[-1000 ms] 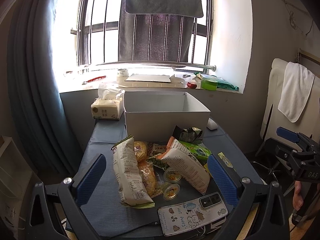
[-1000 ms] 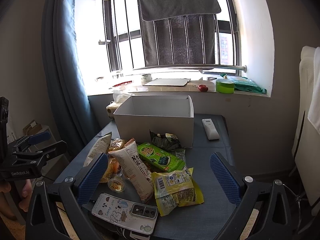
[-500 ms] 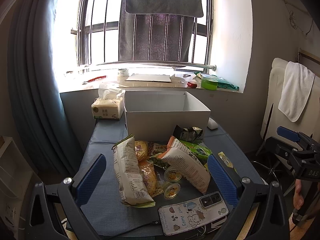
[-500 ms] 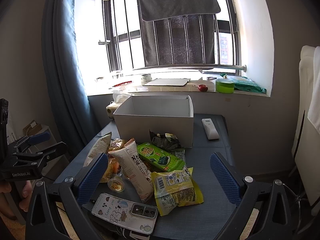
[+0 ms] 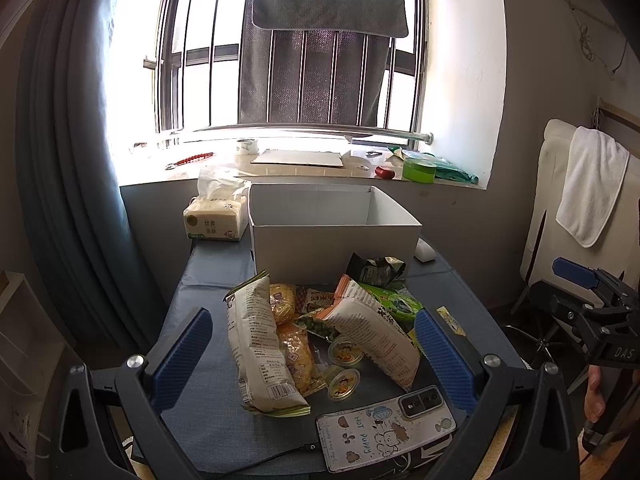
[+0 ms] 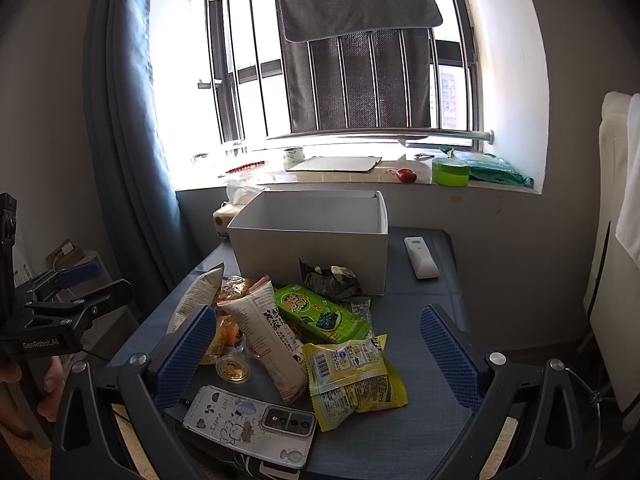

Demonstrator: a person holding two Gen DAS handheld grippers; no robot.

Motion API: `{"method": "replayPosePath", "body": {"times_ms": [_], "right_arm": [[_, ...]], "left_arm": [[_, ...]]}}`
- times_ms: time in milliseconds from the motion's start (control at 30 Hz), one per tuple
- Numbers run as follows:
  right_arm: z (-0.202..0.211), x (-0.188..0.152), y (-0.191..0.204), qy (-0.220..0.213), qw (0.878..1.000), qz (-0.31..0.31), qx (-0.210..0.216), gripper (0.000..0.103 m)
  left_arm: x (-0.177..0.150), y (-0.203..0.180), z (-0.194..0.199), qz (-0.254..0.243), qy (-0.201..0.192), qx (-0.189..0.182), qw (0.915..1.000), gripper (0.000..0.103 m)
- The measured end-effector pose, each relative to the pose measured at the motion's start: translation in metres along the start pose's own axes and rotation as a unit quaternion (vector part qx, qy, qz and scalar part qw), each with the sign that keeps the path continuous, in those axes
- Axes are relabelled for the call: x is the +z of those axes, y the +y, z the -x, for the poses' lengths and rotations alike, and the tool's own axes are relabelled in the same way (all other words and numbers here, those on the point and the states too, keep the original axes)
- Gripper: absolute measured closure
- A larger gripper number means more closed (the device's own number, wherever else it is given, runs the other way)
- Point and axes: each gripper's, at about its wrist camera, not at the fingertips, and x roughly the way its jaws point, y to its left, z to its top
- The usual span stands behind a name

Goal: Organize snacks

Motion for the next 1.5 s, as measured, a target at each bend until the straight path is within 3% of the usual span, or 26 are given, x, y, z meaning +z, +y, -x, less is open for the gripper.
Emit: {"method": "replayPosePath", "body": {"times_ms": [900, 1133, 1367, 1500], "right_arm": [[-0.013, -0.006, 0.004, 0.011, 1.0, 0.008, 0.01, 0.0], [-0.068, -0.02, 0.014, 0.076, 0.995, 0.016, 0.065, 0.0], [-0.136, -0.033, 0.03, 0.137, 0.986, 0.069, 0.067, 0.0], [-0.165, -0.042, 0.043, 0.169, 0.977, 0.105, 0.081, 0.0]], "left_arm": [[-0.003, 0.003, 0.002, -0.003, -0.005, 0.006, 1.0, 0.0], [-0.009, 0.014, -0.003, 0.016, -0.002, -0.01, 0.9998, 0.0], [-0.019, 0.033, -0.008, 0.058, -0.009, -0.036, 0.9976, 0.0], [-0.023, 0.038, -0.006, 0.053, -0.027, -0.013, 0.9982, 0.0]]}}
